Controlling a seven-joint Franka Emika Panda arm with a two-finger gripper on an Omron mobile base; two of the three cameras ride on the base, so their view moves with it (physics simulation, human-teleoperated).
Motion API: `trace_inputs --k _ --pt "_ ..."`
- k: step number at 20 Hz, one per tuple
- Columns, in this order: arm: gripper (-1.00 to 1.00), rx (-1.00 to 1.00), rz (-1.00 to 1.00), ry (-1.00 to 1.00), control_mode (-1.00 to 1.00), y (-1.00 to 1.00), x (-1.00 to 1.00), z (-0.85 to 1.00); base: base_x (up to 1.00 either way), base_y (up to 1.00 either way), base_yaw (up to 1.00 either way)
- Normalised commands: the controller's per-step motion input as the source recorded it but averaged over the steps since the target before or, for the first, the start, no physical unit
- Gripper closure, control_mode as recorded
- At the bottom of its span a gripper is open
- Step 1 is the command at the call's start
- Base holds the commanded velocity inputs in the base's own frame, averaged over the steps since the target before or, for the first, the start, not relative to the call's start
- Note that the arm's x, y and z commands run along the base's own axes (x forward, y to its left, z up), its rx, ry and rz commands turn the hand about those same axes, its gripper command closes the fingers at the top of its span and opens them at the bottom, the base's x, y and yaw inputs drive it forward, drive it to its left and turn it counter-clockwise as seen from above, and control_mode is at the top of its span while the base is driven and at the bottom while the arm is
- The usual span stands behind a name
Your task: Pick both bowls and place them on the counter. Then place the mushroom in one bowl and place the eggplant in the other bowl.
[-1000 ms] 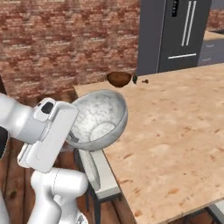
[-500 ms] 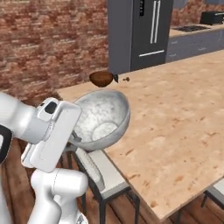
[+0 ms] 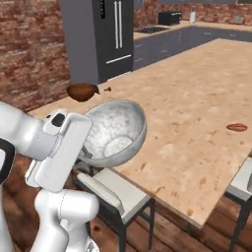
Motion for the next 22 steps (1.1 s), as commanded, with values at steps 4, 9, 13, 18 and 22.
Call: trace_inputs --k 4,9,13,18,22 --pt "1.0 0.0 0.0 0.0 1.0 0.0 0.0 0.0 0.35 0.86 -0.45" --pt "1.0 0.0 0.0 0.0 1.0 0.0 0.0 0.0 0.34 0.99 -0.36" --pt "1.0 0.0 0.0 0.0 1.0 0.0 0.0 0.0 -0.35 1.0 -0.21" --pt "1.0 0.0 0.0 0.0 1.0 0.0 0.0 0.0 -0.34 1.0 -0.15" --pt "1.0 0.0 0.0 0.0 1.0 0.0 0.0 0.0 -0.01 1.0 -0.14"
